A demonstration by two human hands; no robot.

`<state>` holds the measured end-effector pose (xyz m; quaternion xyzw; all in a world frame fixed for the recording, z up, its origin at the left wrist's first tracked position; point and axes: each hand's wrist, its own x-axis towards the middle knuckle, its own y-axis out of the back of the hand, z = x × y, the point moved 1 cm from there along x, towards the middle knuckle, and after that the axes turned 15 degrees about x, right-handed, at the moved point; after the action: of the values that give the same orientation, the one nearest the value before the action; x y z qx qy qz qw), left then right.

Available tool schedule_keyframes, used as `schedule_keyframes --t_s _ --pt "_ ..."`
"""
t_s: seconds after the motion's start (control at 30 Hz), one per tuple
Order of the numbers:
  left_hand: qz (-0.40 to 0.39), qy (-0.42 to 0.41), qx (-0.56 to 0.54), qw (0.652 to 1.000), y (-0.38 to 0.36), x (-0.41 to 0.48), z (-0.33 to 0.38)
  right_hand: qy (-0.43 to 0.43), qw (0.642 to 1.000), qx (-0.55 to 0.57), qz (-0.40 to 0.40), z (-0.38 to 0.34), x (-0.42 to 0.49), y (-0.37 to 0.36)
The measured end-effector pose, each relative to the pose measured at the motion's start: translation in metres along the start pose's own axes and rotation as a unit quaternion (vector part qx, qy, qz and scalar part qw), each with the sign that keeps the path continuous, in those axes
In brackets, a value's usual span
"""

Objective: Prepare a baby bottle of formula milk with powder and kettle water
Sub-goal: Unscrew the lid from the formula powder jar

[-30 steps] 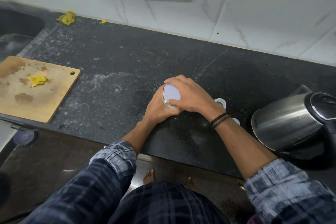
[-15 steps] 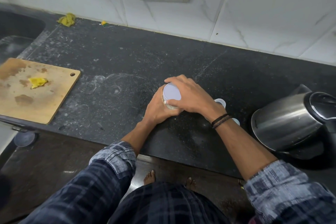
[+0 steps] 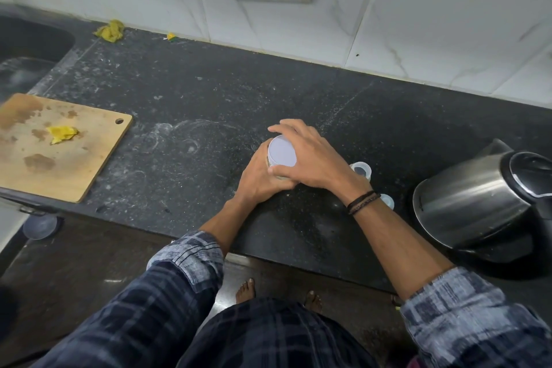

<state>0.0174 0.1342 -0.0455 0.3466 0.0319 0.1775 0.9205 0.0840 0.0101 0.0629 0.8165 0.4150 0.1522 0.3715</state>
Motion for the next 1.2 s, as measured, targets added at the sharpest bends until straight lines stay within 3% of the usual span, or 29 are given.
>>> schedule_keyframes --t_s 0.33,1.2 --pt "0.001 0.012 -0.001 1.0 0.001 -0.002 0.002 0.004 1.0 0.014 0.026 0.005 0.0 -0.001" --pt "0.0 0.026 -0.001 1.0 -0.001 0.0 0.0 -0.035 0.998 0.058 -0.019 0.01 0.008 0.0"
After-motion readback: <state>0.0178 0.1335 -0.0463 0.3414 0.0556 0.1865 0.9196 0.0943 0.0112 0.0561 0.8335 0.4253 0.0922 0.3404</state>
